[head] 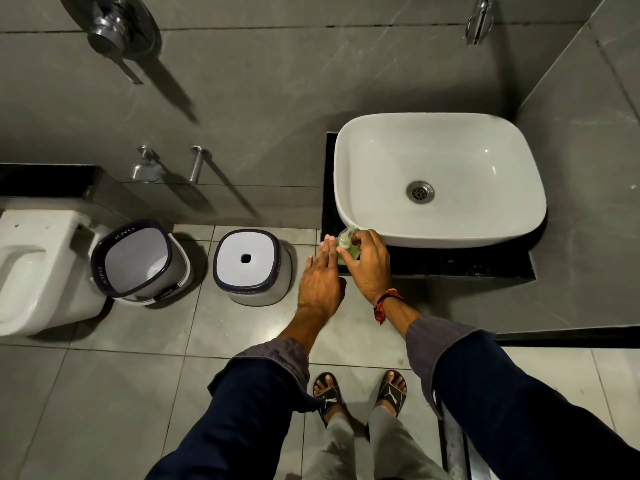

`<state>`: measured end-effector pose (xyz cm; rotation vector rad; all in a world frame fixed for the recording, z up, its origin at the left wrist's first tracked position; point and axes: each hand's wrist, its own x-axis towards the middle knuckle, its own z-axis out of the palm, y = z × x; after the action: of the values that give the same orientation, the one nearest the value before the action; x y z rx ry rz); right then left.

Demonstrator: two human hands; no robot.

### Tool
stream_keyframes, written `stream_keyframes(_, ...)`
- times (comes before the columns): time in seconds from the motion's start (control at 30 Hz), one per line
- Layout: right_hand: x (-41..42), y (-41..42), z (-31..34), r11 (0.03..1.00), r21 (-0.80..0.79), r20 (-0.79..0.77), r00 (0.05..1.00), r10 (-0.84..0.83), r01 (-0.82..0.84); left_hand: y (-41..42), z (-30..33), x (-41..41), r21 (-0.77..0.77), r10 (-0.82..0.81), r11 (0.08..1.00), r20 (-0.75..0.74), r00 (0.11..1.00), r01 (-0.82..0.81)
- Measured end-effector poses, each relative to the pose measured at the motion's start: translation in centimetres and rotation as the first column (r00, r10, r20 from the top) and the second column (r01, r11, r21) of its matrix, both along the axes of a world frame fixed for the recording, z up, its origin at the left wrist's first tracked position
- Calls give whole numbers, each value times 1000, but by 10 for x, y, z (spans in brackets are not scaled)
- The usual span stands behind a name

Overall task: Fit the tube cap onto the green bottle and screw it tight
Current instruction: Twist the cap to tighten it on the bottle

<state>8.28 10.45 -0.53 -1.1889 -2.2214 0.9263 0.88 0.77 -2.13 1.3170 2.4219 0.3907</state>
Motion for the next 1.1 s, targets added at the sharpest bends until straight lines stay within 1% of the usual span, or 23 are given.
stream_keyframes(0.07, 3, -2, -1, 999, -14, -2, 999, 39, -39, 0, 1, 0, -6, 2, 1000, -3, 1000, -2)
stream_keyframes(0.17, 8, -3, -5, 996, 14, -6, 996, 91, -91, 0, 2, 0, -4, 3, 1000, 9, 1000, -3)
stream_keyframes(0.37, 4, -3, -5, 998, -66, -70, 997, 15, -20, 1, 4, 1, -12, 20, 1000, 0, 1000, -20)
stream_keyframes(0.53, 1, -8, -8, 992, -114, -132, 989, -64, 49, 0, 6, 3, -17, -4, 1000, -10, 1000, 4)
stream_keyframes(0.7, 0, -7, -8, 997, -76, -79, 997, -5, -1, -4, 3, 6, -17, 1, 1000, 0, 1000, -1)
stream_keyframes(0.9, -11, -7, -5, 986, -94, -64, 987, -146, 140, -2, 1, 8, -39, 20, 999, 8, 1000, -20)
stream_keyframes(0.97, -10, -8, -4, 988, -95, -70, 989, -127, 120, -2, 1, 8, -40, 25, 999, 15, 1000, -25)
stream_keyframes(1.03, -6, -7, -4, 994, -100, -72, 996, -54, 47, -3, 1, 8, -32, 33, 999, 27, 999, -32)
stream_keyframes(1.1, -1, -3, -4, 996, -78, -35, 999, 29, -31, -4, 2, 9, -25, 38, 999, 28, 999, -37)
